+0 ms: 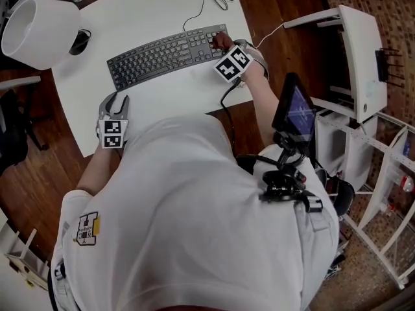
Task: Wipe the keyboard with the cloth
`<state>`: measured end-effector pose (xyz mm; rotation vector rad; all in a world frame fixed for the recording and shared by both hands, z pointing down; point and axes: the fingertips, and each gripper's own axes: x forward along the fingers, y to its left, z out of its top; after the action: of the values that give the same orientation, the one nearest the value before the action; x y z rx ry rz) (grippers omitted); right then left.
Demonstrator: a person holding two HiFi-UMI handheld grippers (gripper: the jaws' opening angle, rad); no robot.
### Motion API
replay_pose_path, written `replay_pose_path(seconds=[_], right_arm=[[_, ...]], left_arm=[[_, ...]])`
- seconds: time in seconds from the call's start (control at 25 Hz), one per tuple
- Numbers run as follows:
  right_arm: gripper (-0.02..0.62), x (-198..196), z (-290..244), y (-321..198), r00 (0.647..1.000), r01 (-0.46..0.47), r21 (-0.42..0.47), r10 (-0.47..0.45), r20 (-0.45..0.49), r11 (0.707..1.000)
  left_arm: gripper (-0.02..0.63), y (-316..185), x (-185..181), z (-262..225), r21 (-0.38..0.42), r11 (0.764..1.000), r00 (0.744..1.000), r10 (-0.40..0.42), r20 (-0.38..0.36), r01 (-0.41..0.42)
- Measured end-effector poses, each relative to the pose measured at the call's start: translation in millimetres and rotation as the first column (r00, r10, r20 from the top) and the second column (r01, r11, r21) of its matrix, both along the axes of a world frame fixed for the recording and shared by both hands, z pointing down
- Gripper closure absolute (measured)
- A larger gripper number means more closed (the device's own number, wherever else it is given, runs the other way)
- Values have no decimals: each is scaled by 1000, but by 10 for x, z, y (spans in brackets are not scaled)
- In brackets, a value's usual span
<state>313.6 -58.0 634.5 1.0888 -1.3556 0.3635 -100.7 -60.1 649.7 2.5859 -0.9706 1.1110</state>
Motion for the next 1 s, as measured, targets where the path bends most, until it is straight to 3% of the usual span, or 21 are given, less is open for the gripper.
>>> replay_pose_path(seconds=[0.24,0.4,0.56,0.72,0.84,0.92,1.0], right_arm=[[508,-109,-109,-55,999,32,0,-32,-26,999],[508,-769,-335,-230,985,171,44,-172,12,984],[508,-1868,-548,-428,924,358,101,-368,107,928],[509,-3197,-513,-460,813,542,132,-557,167,830],[509,-3825,-327,-441,751,626,111,-636,179,772],[509,-3954,-173,-431,743,641,77,-643,184,764],[509,-3937,-74,-428,756,628,58,-626,193,776]], left_arm=[[451,-6,53,-27,-5,1000,1000,6,-4,-6],[451,-22,183,-74,-12,1000,999,22,-29,-23],[451,6,347,-198,8,998,997,59,-53,-59],[451,143,189,-199,11,998,995,61,-80,-60],[451,182,58,-161,10,998,994,61,-87,-60],[451,157,18,-162,11,998,994,65,-85,-65],[451,112,-3,-168,14,997,994,70,-81,-69]])
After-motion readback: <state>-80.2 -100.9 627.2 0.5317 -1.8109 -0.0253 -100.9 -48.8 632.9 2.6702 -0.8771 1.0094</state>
